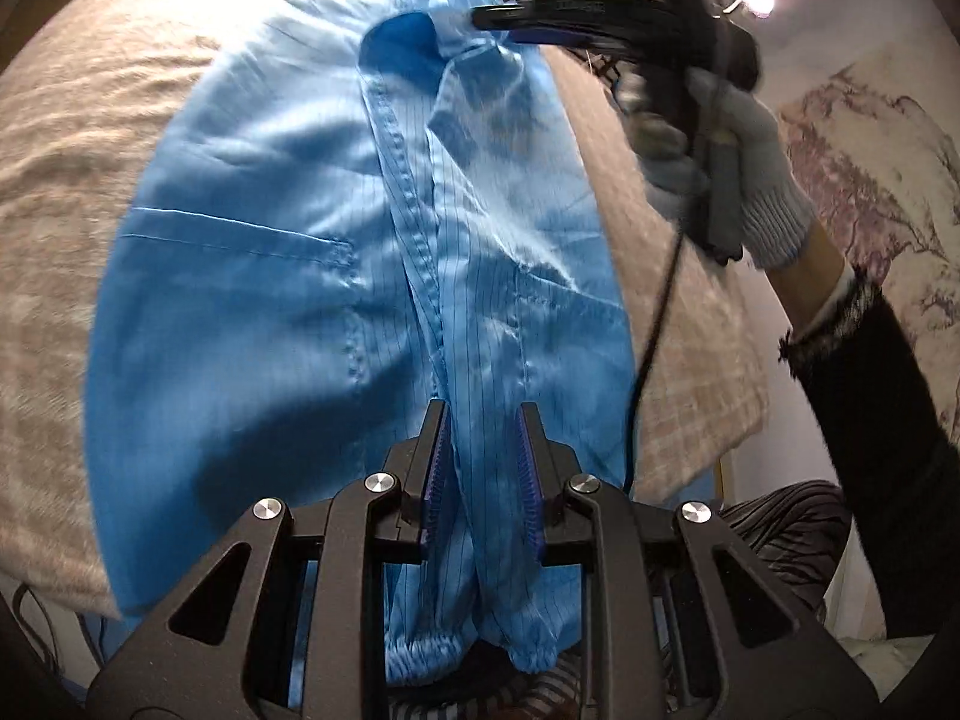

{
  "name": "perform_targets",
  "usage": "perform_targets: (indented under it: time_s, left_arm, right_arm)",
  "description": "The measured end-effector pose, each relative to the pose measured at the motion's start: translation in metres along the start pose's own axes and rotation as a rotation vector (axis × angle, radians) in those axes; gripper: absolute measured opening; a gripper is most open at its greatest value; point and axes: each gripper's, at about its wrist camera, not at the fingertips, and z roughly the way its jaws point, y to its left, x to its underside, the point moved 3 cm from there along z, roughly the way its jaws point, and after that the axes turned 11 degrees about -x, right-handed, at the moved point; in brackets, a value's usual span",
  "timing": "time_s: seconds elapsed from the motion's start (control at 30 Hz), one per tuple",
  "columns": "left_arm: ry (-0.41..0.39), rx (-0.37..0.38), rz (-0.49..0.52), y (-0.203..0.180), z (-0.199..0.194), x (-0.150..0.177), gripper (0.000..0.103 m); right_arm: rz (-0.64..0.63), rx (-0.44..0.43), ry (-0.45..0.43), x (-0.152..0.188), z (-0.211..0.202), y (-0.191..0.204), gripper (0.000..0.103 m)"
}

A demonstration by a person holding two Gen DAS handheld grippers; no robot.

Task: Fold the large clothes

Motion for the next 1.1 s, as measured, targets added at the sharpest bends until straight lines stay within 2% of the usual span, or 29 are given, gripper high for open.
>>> perform_targets:
  time_s: [0.13, 0.2, 0.23, 0.27, 0.3, 0.33, 0.4, 0.57, 0.63, 0.7, 0.73, 0.77, 0.8, 0.9, 0.97, 1.0, 1.07, 1.1]
  left_arm:
    - [0.05, -0.001, -0.002, 0.005, 0.017, 0.002, 0.02]
    - [0.077, -0.003, -0.012, 0.01, 0.025, 0.006, 0.02]
    - [0.073, 0.004, -0.018, 0.012, 0.026, 0.008, 0.02]
    - [0.069, 0.012, -0.017, 0.013, 0.026, 0.009, 0.02]
    - [0.071, 0.015, -0.011, 0.013, 0.025, 0.009, 0.02]
    - [0.073, 0.018, -0.003, 0.013, 0.025, 0.009, 0.02]
    - [0.074, 0.028, 0.002, 0.014, 0.025, 0.01, 0.02]
    - [0.075, 0.037, 0.015, 0.014, 0.027, 0.008, 0.02]
    - [0.075, 0.04, 0.011, 0.015, 0.028, 0.006, 0.02]
    - [0.075, 0.031, 0.014, 0.015, 0.026, 0.005, 0.02]
    - [0.074, 0.027, 0.011, 0.016, 0.023, 0.005, 0.02]
    - [0.069, 0.024, 0.007, 0.018, 0.02, 0.005, 0.02]
    - [0.054, 0.021, 0.003, 0.02, 0.014, 0.005, 0.02]
    - [-0.017, 0.015, -0.031, 0.034, -0.014, 0.005, 0.02]
    - [-0.077, 0.018, -0.061, 0.046, -0.038, 0.006, 0.02]
    - [-0.118, 0.013, -0.07, 0.053, -0.053, 0.009, 0.022]
    - [-0.169, -0.001, -0.074, 0.064, -0.071, 0.015, 0.037]
    - [-0.187, 0.005, -0.092, 0.071, -0.08, 0.019, 0.047]
  right_arm:
    - [-0.137, 0.095, 0.102, 0.002, 0.034, 0.013, 0.056]
    - [-0.198, 0.176, 0.131, -0.001, 0.044, 0.017, 0.053]
    - [-0.221, 0.217, 0.157, -0.002, 0.049, 0.016, 0.048]
    - [-0.241, 0.263, 0.192, -0.003, 0.053, 0.013, 0.03]
    - [-0.247, 0.284, 0.215, -0.005, 0.054, 0.01, 0.02]
    - [-0.242, 0.28, 0.227, -0.007, 0.053, 0.007, 0.012]
    - [-0.218, 0.261, 0.205, -0.017, 0.044, 0.002, 0.005]
    - [-0.105, 0.191, 0.087, -0.045, 0.03, -0.002, 0.003]
    - [-0.049, 0.182, 0.071, -0.05, 0.04, -0.006, 0.003]
    - [-0.019, 0.151, 0.082, -0.049, 0.055, -0.006, 0.01]
    - [-0.011, 0.134, 0.093, -0.046, 0.061, -0.005, 0.024]
    - [-0.012, 0.12, 0.094, -0.043, 0.062, -0.002, 0.033]
    - [-0.015, 0.12, 0.088, -0.04, 0.06, 0.001, 0.035]
    - [-0.006, 0.094, 0.038, -0.035, 0.034, 0.007, 0.044]
    - [-0.001, 0.073, -0.023, -0.032, 0.001, 0.012, 0.049]
    - [0.006, 0.062, -0.049, -0.029, -0.016, 0.014, 0.049]
    - [0.028, 0.028, -0.111, -0.019, -0.055, 0.018, 0.051]
    - [0.036, 0.016, -0.136, -0.012, -0.074, 0.021, 0.052]
